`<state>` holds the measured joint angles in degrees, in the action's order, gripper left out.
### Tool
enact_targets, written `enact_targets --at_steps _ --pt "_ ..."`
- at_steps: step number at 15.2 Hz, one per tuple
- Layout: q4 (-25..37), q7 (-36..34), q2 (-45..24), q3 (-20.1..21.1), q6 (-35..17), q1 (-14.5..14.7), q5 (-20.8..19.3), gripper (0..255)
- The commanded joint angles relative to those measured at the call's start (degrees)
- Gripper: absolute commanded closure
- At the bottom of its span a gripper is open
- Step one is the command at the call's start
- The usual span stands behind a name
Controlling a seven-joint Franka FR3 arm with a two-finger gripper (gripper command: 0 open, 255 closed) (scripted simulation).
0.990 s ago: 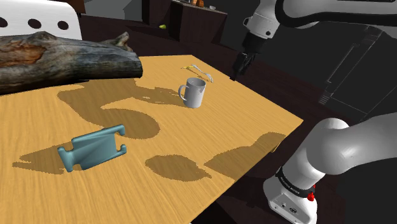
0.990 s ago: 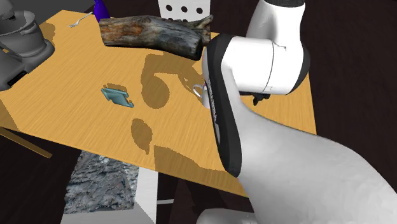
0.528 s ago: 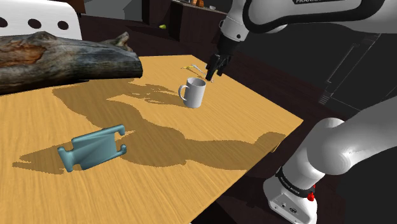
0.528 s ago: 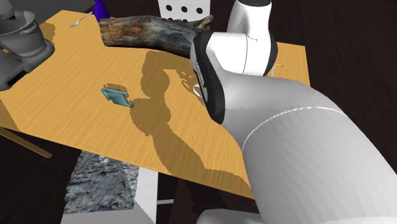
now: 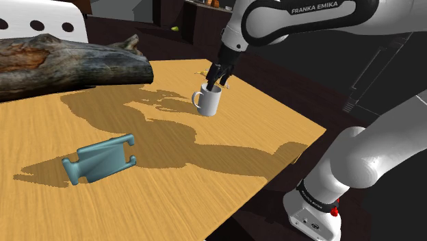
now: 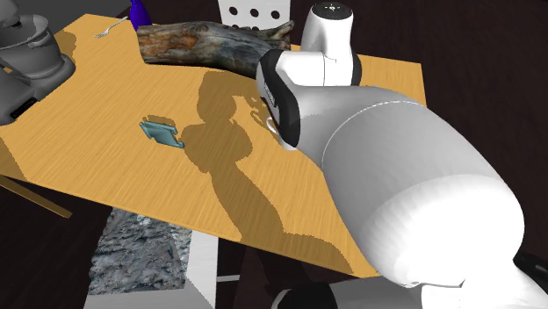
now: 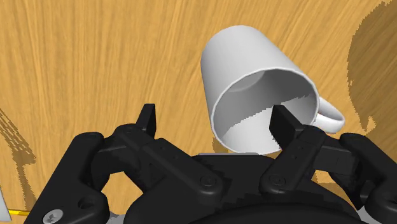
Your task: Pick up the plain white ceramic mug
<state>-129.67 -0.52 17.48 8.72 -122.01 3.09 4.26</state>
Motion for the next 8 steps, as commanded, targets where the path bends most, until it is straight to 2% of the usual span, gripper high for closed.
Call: enact_targets --at_steps 1,5,6,8 --pt "-1.24 0.02 -0.42 0.07 -1.7 0.01 0.02 0" --pt "-2.74 0.03 -0.97 0.16 -3.75 0.03 0.03 0" --pt "-2.71 0.06 -0.92 0.14 -3.67 0.03 0.04 255" --pt "-2.73 0.07 -0.88 0.14 -3.65 0.03 0.04 255"
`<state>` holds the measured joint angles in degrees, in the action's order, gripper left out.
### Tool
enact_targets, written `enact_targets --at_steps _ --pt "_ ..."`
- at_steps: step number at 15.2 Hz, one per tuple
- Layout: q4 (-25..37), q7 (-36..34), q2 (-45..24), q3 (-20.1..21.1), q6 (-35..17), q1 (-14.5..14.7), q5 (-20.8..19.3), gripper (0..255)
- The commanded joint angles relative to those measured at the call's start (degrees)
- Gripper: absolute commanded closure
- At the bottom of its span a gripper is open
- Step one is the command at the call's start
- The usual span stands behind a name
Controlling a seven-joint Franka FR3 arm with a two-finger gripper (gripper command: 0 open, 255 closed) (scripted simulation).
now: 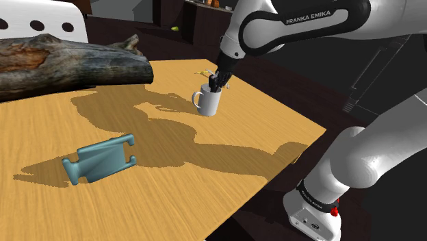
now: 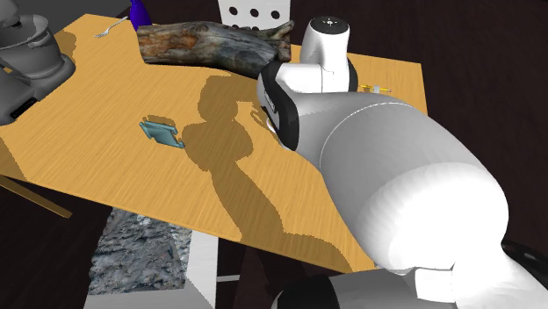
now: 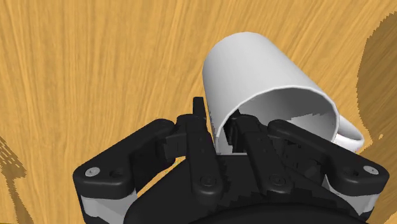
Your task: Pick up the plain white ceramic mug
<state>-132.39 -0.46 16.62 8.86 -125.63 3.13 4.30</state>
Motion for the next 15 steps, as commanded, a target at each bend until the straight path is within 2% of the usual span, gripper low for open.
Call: enact_targets --at_steps 1,7,15 --pt "-0.02 0.01 -0.01 0.0 -0.03 0.0 0.0 255" --pt "-0.02 -0.03 -0.11 0.02 -0.14 0.0 -0.01 255" --pt "4.88 -0.09 1.33 -0.25 6.2 -0.07 -0.08 255"
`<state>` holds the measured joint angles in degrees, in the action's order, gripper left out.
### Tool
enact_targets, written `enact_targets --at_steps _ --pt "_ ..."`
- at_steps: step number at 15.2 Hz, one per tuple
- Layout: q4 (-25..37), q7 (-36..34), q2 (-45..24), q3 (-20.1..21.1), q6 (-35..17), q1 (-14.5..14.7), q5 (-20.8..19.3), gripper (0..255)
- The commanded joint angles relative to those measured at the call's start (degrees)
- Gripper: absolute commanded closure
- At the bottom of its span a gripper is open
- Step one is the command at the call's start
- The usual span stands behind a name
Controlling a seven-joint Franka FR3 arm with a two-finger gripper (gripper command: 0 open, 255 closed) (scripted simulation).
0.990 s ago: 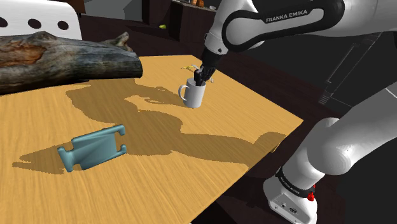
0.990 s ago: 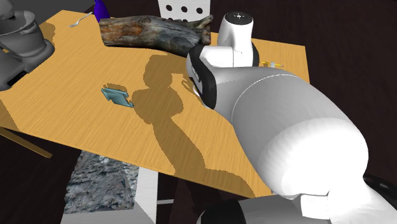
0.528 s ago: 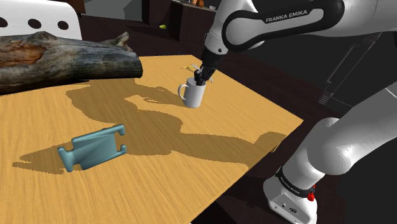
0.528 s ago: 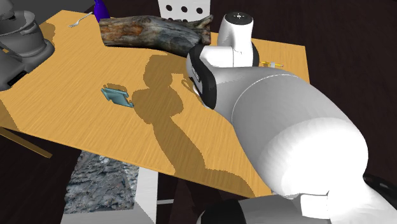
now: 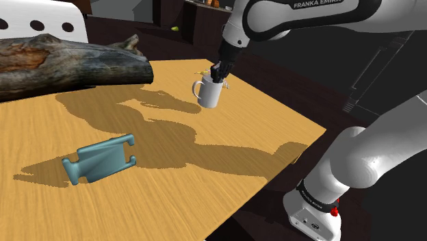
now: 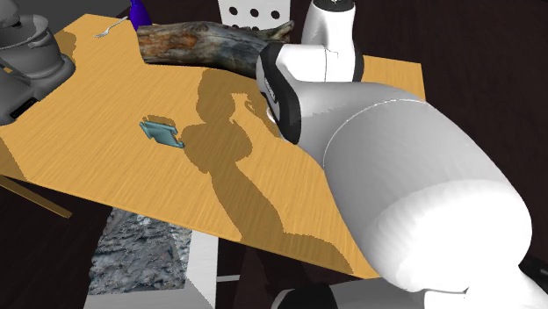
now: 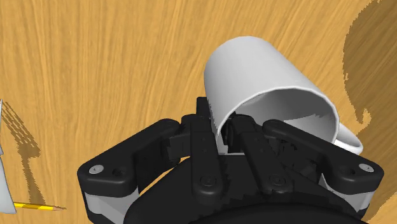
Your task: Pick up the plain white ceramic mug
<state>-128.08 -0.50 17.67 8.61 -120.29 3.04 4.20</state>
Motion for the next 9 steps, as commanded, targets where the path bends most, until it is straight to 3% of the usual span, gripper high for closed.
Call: enact_targets --at_steps 1,9 --pt "1.23 -0.07 0.39 -0.04 1.64 0.01 0.0 255" --pt "5.55 -0.17 0.85 -0.21 6.42 -0.07 -0.11 255"
